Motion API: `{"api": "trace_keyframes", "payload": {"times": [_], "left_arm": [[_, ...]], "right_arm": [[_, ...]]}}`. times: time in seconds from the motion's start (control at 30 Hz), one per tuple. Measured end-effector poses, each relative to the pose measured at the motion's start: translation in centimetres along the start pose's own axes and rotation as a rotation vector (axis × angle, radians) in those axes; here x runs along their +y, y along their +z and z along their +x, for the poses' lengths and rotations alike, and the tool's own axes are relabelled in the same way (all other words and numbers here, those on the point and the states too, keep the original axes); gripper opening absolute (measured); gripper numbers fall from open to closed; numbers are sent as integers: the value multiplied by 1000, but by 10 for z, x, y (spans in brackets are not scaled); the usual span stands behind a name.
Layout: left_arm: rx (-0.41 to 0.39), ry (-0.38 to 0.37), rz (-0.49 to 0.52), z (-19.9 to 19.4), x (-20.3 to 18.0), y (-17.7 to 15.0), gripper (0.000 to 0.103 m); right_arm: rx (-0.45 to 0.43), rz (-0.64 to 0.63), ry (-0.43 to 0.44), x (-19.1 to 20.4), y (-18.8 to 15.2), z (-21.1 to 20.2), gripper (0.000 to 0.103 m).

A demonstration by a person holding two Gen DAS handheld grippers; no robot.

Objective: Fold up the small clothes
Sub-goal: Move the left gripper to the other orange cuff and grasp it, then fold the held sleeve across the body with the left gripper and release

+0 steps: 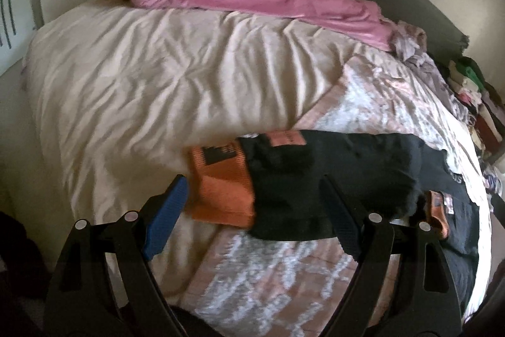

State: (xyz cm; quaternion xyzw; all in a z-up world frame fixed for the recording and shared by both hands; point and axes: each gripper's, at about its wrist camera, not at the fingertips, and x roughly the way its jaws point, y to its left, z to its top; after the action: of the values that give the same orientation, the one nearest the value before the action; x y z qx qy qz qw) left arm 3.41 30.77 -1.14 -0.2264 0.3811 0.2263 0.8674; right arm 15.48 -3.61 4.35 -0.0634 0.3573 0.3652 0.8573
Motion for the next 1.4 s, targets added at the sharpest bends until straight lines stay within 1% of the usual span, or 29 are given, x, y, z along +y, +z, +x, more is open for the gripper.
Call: {"api": "trace_keyframes", "payload": {"times": [0.07, 0.17, 0.2, 0.23, 0.3, 0.37, 0.43, 0.5, 0.6, 0.67, 0.77, 0.8, 0.83, 0.87, 0.9, 0.97, 1.1, 1.17, 1.3, 1.4], "left_arm": [[13, 8, -23, 6, 8, -1, 77], [41, 3, -53, 15, 17, -4, 77], [51, -2, -66, 18, 20, -5, 75], [55, -8, -75, 20, 22, -6, 68], [65, -12, -87, 24, 24, -8, 63], [81, -36, -109, 29, 26, -10, 60], [89, -40, -116, 32, 26, -11, 56], [95, -50, -127, 35, 27, -12, 55], [97, -50, -139, 40, 27, -13, 55], [93, -46, -139, 42, 26, -14, 51], [76, -49, -133, 42, 24, -13, 36], [75, -53, -130, 42, 23, -13, 28], [70, -65, -127, 42, 21, -12, 19], [63, -87, -125, 41, 21, -12, 13], [55, -111, -122, 40, 18, -12, 9], [42, -118, -108, 36, 15, -12, 8], [-12, -170, -89, 15, 5, -5, 8], [-39, -213, -78, 1, -6, -1, 8], [-104, -236, -41, -21, -30, 5, 8], [-123, -278, -9, -32, -50, 10, 8]], "right_arm": [[15, -9, 5, 4, -3, 8, 80], [38, -27, 17, 11, -6, 19, 82], [47, -33, 16, 15, -8, 23, 82], [55, -39, 12, 17, -10, 26, 82], [69, -52, 9, 22, -14, 33, 83], [83, -59, 17, 27, -19, 38, 83], [92, -60, 23, 30, -21, 42, 83], [100, -55, 27, 31, -24, 45, 83], [108, -45, 38, 33, -26, 49, 83], [111, -37, 48, 36, -28, 52, 83], [117, -30, 56, 39, -30, 56, 83], [119, -27, 59, 40, -31, 56, 83], [120, -23, 60, 40, -32, 57, 83], [120, -17, 62, 39, -32, 56, 83], [118, -10, 69, 38, -33, 55, 83], [111, 4, 73, 35, -33, 53, 83], [89, 40, 67, 25, -32, 45, 83], [75, 67, 64, 16, -33, 38, 83], [54, 117, 47, -2, -35, 24, 83], [32, 150, 19, -17, -39, 9, 83]]}}
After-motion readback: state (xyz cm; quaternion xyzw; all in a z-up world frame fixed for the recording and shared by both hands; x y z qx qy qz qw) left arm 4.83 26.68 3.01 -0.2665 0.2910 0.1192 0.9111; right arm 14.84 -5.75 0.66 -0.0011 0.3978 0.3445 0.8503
